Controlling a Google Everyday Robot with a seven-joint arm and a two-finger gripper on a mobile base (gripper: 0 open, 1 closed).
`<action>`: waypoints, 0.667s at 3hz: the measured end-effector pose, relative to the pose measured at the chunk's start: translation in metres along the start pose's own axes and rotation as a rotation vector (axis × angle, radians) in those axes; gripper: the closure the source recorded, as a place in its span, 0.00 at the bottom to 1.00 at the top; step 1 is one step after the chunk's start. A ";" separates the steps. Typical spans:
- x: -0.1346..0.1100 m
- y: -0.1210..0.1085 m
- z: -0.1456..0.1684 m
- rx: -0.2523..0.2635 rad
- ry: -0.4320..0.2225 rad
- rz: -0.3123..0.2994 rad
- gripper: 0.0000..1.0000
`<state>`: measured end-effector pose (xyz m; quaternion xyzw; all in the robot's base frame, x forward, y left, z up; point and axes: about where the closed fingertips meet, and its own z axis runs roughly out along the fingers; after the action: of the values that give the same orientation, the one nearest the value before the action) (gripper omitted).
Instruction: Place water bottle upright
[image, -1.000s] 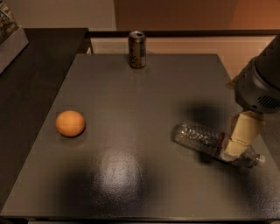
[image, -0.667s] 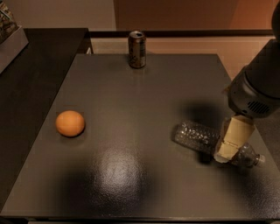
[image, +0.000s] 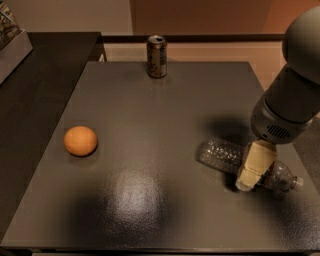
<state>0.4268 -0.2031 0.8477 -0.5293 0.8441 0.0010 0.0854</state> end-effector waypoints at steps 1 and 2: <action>0.004 0.003 0.011 -0.007 0.038 0.039 0.00; 0.006 0.007 0.019 -0.009 0.071 0.051 0.18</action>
Offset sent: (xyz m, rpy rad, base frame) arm -0.0110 -0.0008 -0.0319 -0.0847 0.0720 -0.0721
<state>0.4202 -0.2039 0.8274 -0.5079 0.8597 -0.0120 0.0528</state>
